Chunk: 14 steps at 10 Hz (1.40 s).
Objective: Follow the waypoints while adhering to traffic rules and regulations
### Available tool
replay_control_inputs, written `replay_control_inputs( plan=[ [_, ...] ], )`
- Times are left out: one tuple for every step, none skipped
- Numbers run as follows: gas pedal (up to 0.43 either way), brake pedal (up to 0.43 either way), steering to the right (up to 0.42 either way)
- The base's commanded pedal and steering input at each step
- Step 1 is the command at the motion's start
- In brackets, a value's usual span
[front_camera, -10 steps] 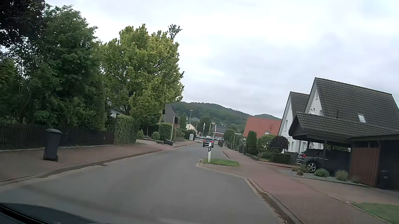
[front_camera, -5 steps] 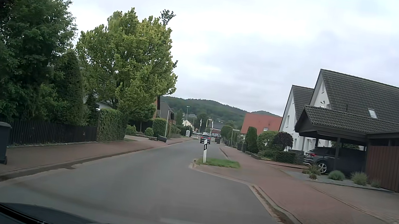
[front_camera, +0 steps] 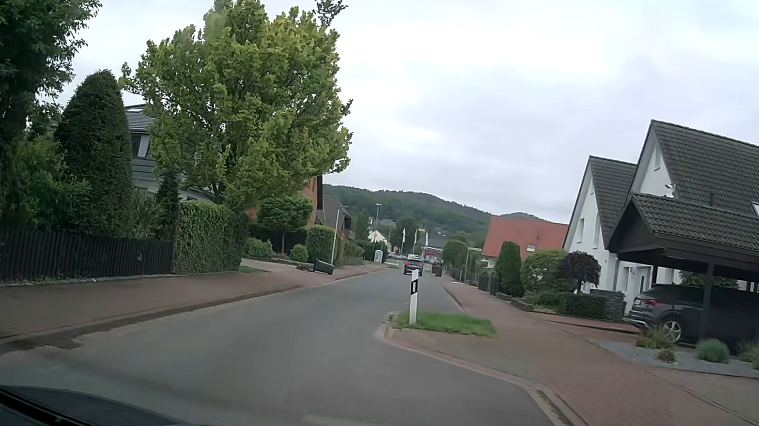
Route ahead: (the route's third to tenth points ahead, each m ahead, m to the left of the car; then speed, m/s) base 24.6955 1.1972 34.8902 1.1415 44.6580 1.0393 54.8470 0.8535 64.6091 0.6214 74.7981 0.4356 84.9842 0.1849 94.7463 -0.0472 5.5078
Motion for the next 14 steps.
replay_control_inputs(
  plan=[
    [0.157,0.0,-0.177],
    [0.157,0.0,-0.191],
    [0.157,0.0,-0.203],
    [0.157,0.0,-0.2],
    [0.157,0.0,-0.191],
    [0.157,0.0,-0.171],
    [0.169,0.0,-0.138],
    [0.169,0.0,-0.111],
    [0.169,0.0,-0.078],
    [0.169,0.0,-0.043],
    [0.169,0.0,-0.006],
    [0.169,0.0,0.025],
    [0.169,0.0,0.059],
    [0.169,0.0,0.078]
  ],
)
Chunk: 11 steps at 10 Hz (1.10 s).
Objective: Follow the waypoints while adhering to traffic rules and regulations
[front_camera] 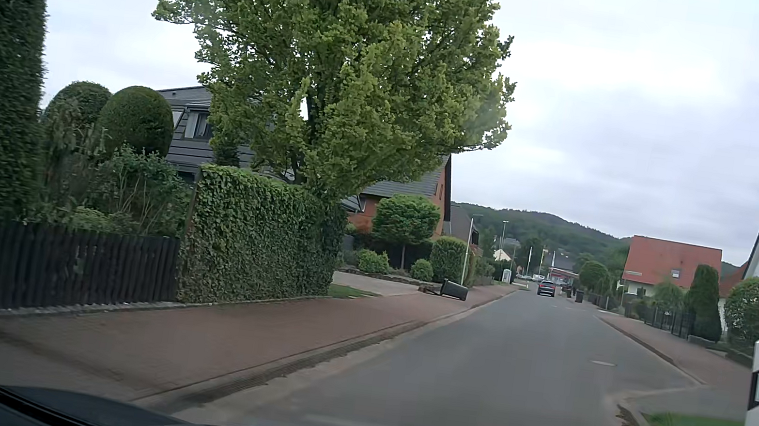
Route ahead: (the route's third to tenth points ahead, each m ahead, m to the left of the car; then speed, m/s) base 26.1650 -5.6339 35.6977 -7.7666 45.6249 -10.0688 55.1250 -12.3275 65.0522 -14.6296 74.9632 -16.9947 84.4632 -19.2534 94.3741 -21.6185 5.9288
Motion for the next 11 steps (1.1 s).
replay_control_inputs(
  plan=[
    [0.169,0.0,0.091],
    [0.169,0.0,0.096],
    [0.169,0.0,0.103],
    [0.169,0.0,0.117],
    [0.169,0.0,0.131],
    [0.157,0.0,0.144],
    [0.157,0.0,0.159],
    [0.157,0.0,0.18],
    [0.157,0.0,0.197],
    [0.157,0.0,0.207],
    [0.157,0.0,0.216]
  ],
)
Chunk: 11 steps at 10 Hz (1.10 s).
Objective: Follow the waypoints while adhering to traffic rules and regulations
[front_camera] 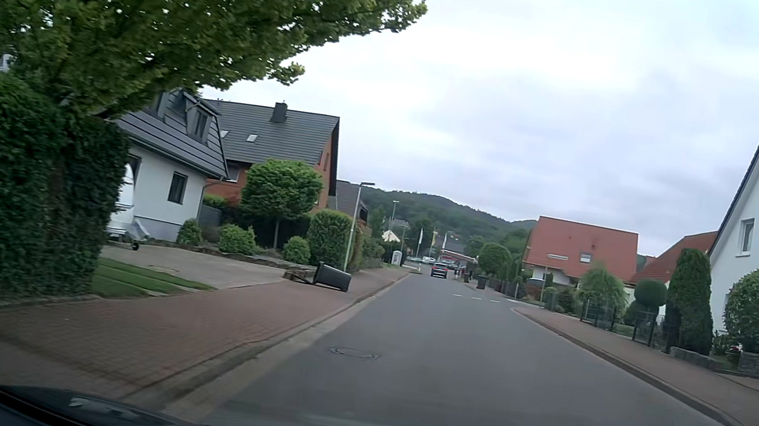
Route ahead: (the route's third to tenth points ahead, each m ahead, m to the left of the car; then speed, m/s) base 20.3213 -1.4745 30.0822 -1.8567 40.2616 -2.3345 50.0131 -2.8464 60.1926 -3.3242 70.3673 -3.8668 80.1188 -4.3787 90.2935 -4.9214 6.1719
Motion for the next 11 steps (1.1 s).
replay_control_inputs(
  plan=[
    [0.157,0.0,0.225],
    [0.157,0.0,0.23],
    [0.157,0.0,0.232],
    [0.157,0.0,0.229],
    [0.157,0.0,0.216],
    [0.157,0.0,0.198],
    [0.157,0.0,0.159],
    [0.157,0.0,0.112],
    [0.157,0.0,0.066],
    [0.157,0.0,0.015],
    [0.157,0.0,-0.026]
  ],
)
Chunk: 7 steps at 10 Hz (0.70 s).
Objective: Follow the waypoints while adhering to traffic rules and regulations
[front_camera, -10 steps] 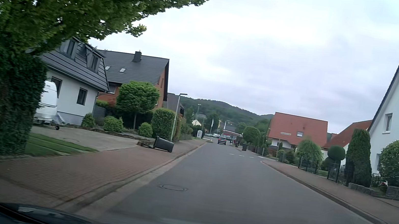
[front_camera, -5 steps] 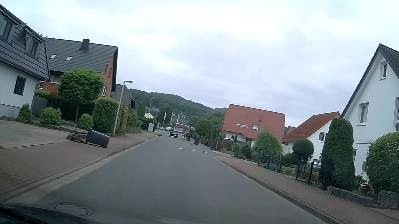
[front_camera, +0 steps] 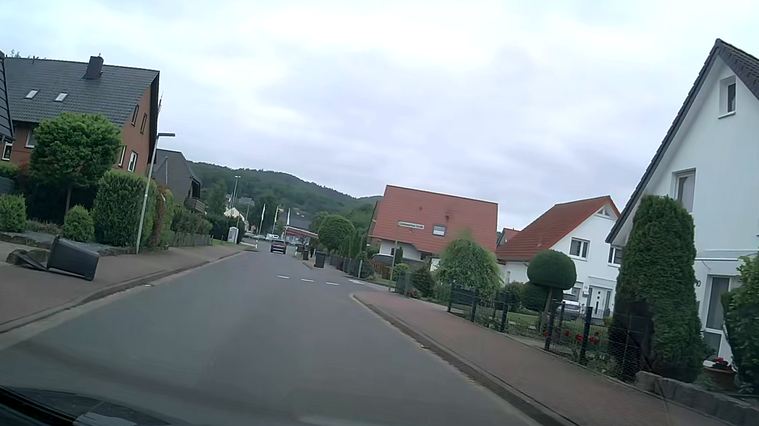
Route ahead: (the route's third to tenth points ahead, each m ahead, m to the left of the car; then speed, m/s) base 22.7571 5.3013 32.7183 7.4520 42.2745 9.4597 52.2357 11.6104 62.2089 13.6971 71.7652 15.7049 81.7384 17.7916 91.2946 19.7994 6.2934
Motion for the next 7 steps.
replay_control_inputs(
  plan=[
    [0.157,0.0,-0.051],
    [0.169,0.0,-0.073],
    [0.169,0.0,-0.087],
    [0.169,0.0,-0.092],
    [0.169,0.0,-0.095],
    [0.169,0.0,-0.095],
    [0.169,0.0,-0.094]
  ],
)
